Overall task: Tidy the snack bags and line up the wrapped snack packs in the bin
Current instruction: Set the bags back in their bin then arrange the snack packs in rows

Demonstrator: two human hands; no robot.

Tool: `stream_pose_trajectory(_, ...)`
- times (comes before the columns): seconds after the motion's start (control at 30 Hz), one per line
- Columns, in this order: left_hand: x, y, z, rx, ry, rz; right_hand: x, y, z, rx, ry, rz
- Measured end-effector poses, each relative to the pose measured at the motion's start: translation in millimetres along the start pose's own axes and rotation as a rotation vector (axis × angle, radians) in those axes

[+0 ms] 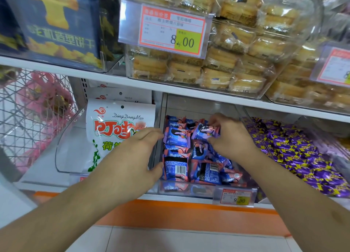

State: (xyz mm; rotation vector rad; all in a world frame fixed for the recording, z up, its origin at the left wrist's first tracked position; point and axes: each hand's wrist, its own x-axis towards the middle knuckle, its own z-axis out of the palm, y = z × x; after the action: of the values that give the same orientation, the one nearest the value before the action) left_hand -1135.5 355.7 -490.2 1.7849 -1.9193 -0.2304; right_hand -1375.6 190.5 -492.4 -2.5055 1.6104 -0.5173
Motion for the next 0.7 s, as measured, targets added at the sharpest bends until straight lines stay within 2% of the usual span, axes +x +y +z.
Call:
stream_pose_trajectory(0.1,-1,0,-1,0.005,-0.003,0.002,-3,-14,-6,0.222,0.029,0.011)
stream_pose_trajectory(0.2,0,1,-2,0.009,-0.002,0.000,-16,-39,2,0.411,-0.144,-0.048)
stream_pose_trajectory(0.33,-1,2,-2,0.010,-0.001,0.003,-23,-49,22,0.281,-0.262,-0.160)
stream_pose_trajectory(0.4,-1,1,-2,0.012,-0.001,0.005,-18,-44,19,0.299,-0.291,-0.121)
stream_pose_trajectory(0.47,-1,0,-1,0.010,0.000,0.006,-10,-34,11,0.357,-0.240,-0.066)
stream_pose_trajectory(0.57,-1,-1,0,0.004,-0.002,0.003,7,-8,10,0.155,-0.091,0.006)
stream_pose_trajectory(0.63,-1,-1,1,-0.001,0.000,0.001,12,5,18,-0.008,-0.149,0.076)
stream_pose_trajectory(0.7,-1,-1,1,-0.004,0.000,-0.002,10,10,23,-0.018,-0.248,0.134)
